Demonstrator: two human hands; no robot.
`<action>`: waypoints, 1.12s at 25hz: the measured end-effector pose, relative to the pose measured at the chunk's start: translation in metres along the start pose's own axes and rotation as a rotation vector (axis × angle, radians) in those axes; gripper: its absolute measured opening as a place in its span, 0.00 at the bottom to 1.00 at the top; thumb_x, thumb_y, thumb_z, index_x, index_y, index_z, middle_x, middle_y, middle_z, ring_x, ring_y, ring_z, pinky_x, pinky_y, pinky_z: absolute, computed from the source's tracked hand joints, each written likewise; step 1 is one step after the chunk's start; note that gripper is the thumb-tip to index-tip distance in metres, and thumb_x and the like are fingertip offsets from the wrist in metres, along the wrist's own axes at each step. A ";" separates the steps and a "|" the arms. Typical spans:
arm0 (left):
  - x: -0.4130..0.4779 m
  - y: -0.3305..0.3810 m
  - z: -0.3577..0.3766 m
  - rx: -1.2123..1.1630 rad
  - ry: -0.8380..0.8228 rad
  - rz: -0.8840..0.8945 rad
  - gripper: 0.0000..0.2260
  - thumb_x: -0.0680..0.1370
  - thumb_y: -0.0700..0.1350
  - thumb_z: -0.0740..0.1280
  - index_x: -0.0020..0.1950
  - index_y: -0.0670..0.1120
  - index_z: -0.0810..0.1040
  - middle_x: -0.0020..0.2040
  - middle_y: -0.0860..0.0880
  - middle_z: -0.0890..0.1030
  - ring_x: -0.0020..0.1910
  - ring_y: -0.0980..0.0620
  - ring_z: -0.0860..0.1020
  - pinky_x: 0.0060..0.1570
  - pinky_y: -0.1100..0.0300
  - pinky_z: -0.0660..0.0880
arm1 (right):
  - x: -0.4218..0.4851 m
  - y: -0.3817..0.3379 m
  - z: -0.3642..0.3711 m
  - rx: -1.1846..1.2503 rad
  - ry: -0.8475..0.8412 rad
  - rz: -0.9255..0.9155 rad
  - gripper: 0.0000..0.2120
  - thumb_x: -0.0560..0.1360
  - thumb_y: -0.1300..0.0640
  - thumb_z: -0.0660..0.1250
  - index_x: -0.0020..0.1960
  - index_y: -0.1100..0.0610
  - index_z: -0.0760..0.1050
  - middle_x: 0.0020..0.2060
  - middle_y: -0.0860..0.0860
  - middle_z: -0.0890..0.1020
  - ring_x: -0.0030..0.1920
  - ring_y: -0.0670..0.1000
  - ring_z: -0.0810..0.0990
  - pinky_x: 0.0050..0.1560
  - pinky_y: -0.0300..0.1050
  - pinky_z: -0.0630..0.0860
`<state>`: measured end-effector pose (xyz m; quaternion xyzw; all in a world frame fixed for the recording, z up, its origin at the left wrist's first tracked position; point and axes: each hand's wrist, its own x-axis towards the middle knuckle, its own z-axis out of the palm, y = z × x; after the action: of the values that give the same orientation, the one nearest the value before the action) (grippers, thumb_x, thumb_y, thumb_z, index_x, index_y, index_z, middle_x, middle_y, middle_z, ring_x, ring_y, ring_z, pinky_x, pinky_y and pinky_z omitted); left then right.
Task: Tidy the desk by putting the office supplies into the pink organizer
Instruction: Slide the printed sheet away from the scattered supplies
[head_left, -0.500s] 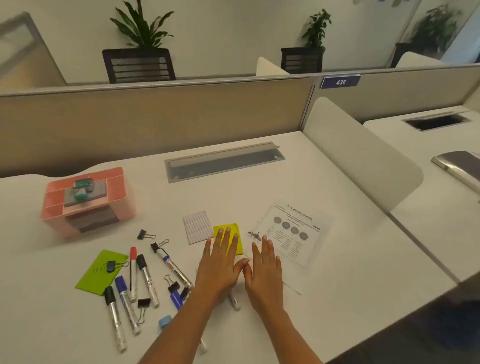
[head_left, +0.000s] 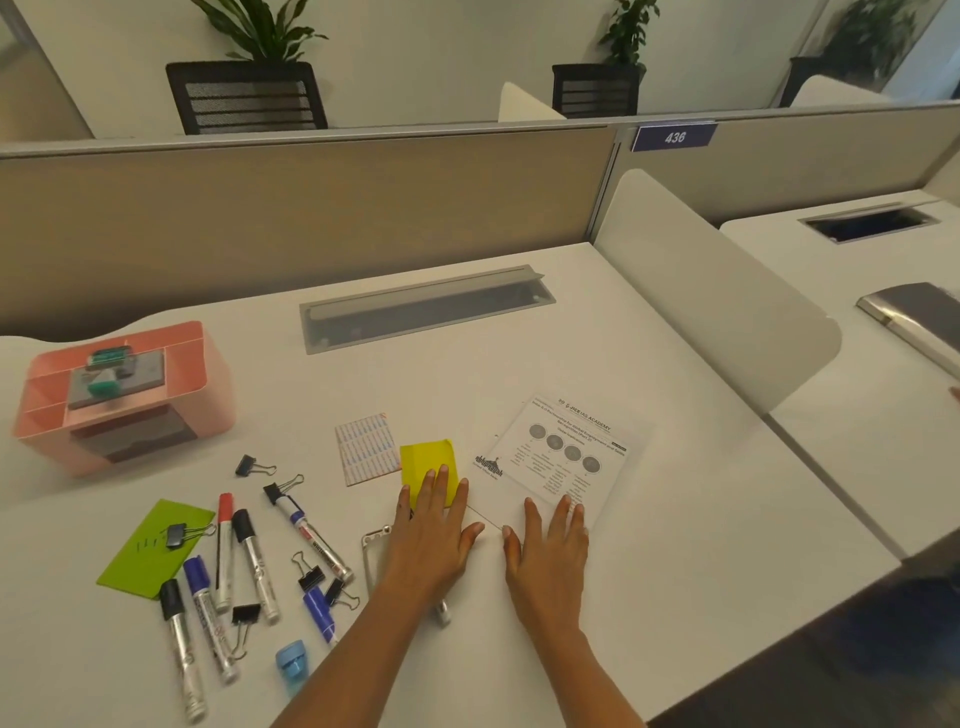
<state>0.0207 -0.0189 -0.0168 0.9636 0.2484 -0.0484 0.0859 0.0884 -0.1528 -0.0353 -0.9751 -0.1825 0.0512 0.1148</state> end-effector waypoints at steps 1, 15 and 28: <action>0.001 -0.001 0.000 -0.002 -0.009 -0.007 0.32 0.79 0.61 0.39 0.65 0.47 0.75 0.65 0.41 0.76 0.64 0.42 0.74 0.57 0.41 0.73 | 0.002 0.003 0.002 -0.011 0.008 -0.004 0.36 0.79 0.38 0.36 0.66 0.55 0.75 0.68 0.67 0.70 0.69 0.68 0.67 0.65 0.63 0.68; -0.007 -0.037 -0.012 -0.042 0.051 -0.092 0.30 0.80 0.60 0.41 0.65 0.48 0.75 0.65 0.44 0.76 0.64 0.43 0.74 0.60 0.39 0.69 | 0.013 -0.016 0.002 0.042 0.063 -0.327 0.33 0.78 0.35 0.41 0.72 0.52 0.66 0.76 0.57 0.60 0.77 0.59 0.52 0.74 0.56 0.41; -0.021 -0.103 -0.006 -0.072 0.058 -0.207 0.34 0.71 0.68 0.33 0.75 0.59 0.51 0.78 0.50 0.48 0.76 0.49 0.44 0.70 0.41 0.38 | 0.041 -0.122 0.021 0.195 -0.147 -0.575 0.34 0.76 0.34 0.40 0.77 0.48 0.57 0.78 0.51 0.50 0.78 0.53 0.41 0.77 0.53 0.42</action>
<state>-0.0473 0.0613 -0.0230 0.9300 0.3508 -0.0202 0.1079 0.0814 -0.0225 -0.0278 -0.8616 -0.4530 0.1040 0.2040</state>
